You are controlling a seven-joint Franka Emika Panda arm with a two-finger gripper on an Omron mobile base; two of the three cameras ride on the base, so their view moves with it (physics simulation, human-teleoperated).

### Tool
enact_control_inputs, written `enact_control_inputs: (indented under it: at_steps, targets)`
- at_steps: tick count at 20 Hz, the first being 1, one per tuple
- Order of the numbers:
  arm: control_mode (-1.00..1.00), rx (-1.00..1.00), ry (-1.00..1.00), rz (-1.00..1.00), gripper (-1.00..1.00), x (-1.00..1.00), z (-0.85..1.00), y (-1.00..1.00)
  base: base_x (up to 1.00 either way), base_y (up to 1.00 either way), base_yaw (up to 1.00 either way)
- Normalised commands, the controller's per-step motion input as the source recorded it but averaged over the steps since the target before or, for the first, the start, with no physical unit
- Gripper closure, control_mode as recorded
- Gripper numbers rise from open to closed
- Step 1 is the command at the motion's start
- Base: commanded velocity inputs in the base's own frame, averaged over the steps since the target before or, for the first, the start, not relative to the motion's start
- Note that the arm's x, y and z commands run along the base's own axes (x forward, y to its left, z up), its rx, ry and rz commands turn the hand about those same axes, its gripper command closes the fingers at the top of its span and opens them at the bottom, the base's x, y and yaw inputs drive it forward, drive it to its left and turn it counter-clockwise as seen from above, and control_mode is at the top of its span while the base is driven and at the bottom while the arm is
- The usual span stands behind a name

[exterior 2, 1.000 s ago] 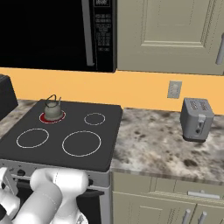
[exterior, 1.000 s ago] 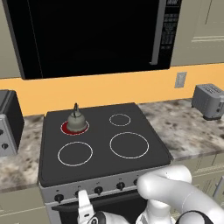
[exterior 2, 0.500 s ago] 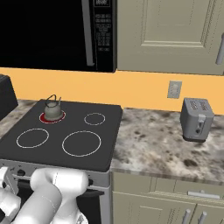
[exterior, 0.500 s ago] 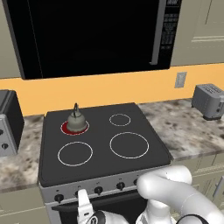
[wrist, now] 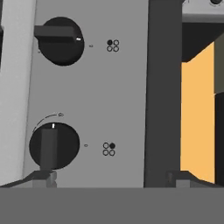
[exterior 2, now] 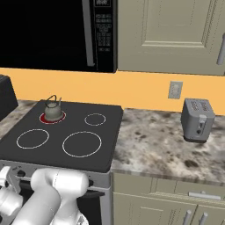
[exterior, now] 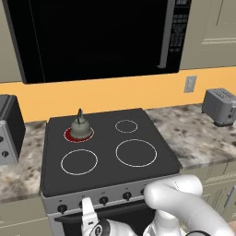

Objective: Lower the heat of the kettle.

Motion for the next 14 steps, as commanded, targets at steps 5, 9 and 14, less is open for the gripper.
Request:
enact_control_inputs:
  at_steps: [5,9,14]
  targets:
    - [-1.00,0.00,0.00,0.00,-1.00,0.11,-0.09,0.00,0.00,0.00,0.00]
    - [-1.00,0.00,0.00,0.00,-1.00,0.14,-0.07,0.00,0.00,0.00,0.00]
    - [-1.00,0.00,0.00,0.00,-1.00,0.12,-0.09,0.01,0.00,0.00,0.00]
